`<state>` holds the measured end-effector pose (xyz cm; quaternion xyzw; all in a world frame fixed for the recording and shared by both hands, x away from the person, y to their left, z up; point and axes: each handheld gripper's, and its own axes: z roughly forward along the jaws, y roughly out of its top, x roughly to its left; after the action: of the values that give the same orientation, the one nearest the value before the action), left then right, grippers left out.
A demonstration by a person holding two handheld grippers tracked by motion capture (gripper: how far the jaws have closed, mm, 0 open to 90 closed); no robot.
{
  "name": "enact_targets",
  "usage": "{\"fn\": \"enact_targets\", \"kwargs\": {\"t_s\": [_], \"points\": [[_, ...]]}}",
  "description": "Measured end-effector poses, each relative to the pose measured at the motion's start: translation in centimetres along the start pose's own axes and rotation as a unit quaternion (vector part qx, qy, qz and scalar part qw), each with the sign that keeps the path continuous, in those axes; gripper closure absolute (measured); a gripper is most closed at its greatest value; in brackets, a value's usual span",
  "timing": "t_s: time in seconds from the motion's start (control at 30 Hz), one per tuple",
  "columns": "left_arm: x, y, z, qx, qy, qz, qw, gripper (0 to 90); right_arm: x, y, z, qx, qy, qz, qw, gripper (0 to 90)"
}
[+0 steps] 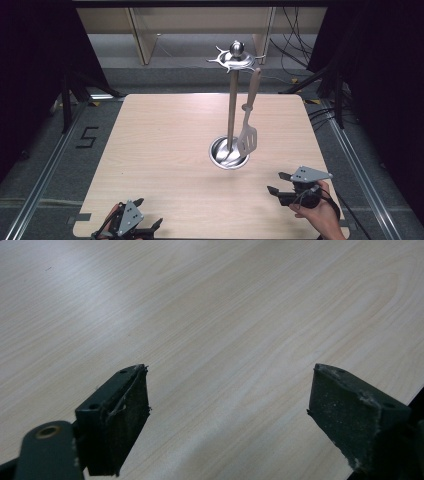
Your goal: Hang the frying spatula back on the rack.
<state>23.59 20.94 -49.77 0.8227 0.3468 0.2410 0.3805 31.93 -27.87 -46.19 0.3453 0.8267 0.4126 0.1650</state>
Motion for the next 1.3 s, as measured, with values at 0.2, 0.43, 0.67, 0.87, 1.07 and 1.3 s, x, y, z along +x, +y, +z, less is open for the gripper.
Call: {"fn": "enact_targets", "kwargs": {"t_s": [0.2,0.43,0.67,0.87,1.07,1.3], "points": [[-0.2,-0.1,0.1,-0.001,0.003,-0.005,1.0000,15.5,0.4,-0.6,-0.2,0.005,0.003,-0.002,1.0000,35.5],[-0.2,-0.3,0.1,-0.005,0.005,-0.011,0.9999,15.5,1.0,-1.4,-0.4,0.012,-0.003,-0.006,0.9999,32.8],[-0.1,-0.2,0.1,0.003,0.007,0.000,1.0000,15.4,1.1,-2.2,-0.4,0.017,-0.013,-0.011,0.9997,30.6],[-0.2,-0.3,0.1,-0.004,0.003,-0.010,0.9999,15.4,1.5,-2.8,-0.4,0.030,-0.019,-0.009,0.9993,29.6],[-0.1,-0.2,-0.1,0.004,0.005,0.004,1.0000,15.3,1.9,-3.3,-0.4,0.033,-0.030,-0.014,0.9989,28.7],[-0.1,-0.2,0.0,0.006,0.002,0.004,1.0000,15.4,2.0,-3.6,-0.3,0.039,-0.029,-0.010,0.9988,28.7]]}}
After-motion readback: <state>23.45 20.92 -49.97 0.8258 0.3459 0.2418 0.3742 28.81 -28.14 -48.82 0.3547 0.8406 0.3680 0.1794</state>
